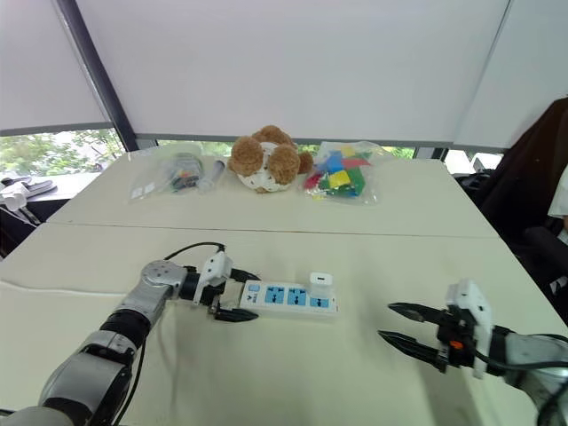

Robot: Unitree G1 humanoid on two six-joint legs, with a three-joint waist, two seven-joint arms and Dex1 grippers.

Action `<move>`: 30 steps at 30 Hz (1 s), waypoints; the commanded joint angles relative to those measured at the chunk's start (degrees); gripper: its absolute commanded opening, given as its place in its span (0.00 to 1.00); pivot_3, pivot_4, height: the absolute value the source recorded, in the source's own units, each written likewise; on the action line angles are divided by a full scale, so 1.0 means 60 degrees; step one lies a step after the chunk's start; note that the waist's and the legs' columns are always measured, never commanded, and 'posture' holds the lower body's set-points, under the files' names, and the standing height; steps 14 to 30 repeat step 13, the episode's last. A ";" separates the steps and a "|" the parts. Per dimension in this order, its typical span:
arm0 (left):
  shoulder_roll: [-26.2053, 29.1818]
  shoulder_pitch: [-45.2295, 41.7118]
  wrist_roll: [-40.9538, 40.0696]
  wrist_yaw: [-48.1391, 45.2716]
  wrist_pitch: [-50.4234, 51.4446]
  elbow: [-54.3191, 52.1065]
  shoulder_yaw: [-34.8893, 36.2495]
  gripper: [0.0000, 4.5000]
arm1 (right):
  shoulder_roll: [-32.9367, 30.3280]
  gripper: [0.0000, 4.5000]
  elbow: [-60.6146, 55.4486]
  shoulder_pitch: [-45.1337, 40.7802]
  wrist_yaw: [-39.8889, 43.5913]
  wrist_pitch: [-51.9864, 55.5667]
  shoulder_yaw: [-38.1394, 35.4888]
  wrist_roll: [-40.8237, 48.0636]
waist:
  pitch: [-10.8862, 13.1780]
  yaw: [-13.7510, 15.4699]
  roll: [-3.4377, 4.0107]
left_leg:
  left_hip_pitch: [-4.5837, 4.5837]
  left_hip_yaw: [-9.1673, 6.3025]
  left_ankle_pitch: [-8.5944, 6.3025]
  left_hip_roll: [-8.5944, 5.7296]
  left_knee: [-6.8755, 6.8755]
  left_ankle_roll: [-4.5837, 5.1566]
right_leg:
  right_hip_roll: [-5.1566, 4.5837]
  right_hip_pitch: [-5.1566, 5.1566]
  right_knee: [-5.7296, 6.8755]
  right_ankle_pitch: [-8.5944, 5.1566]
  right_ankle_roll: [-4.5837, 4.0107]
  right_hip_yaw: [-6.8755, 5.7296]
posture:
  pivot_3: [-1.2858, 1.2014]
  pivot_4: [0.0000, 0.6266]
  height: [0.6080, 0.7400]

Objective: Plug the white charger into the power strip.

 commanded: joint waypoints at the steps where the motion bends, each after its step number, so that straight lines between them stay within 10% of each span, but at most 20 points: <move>1: 0.0747 0.1023 -0.0662 0.0151 0.1576 -0.2524 0.0442 0.99 | -0.0170 0.61 -0.0727 0.0490 -0.0170 0.0561 -0.0934 0.0515 | 0.0010 -0.0100 -0.0011 | 0.0000 0.0006 0.0000 0.0007 -0.0009 0.0000 | 0.0001 -0.0012 0.0006 0.0006 0.0011 0.0005 | 0.52 0.24 0.99; 11: 0.2095 0.4392 -0.2984 0.2835 0.6680 -0.7642 0.2925 0.99 | 0.0306 0.61 0.0849 0.0004 -0.0831 0.0684 -0.0820 0.0257 | 0.0055 0.0037 0.0016 | 0.0003 0.0014 0.0004 0.0029 -0.0003 -0.0006 | 0.0005 -0.0021 0.0020 -0.0015 -0.0034 0.0003 | 0.52 0.24 0.99; 30: 0.1801 0.4615 -0.3129 0.3508 0.6735 -0.7642 0.3322 0.99 | 0.0479 0.61 0.1303 -0.0432 -0.1119 0.0606 -0.0686 0.0189 | 0.0056 0.0027 0.0012 | 0.0000 0.0017 0.0007 0.0025 0.0004 -0.0013 | 0.0002 -0.0017 0.0013 -0.0014 -0.0035 0.0007 | 0.52 0.24 0.99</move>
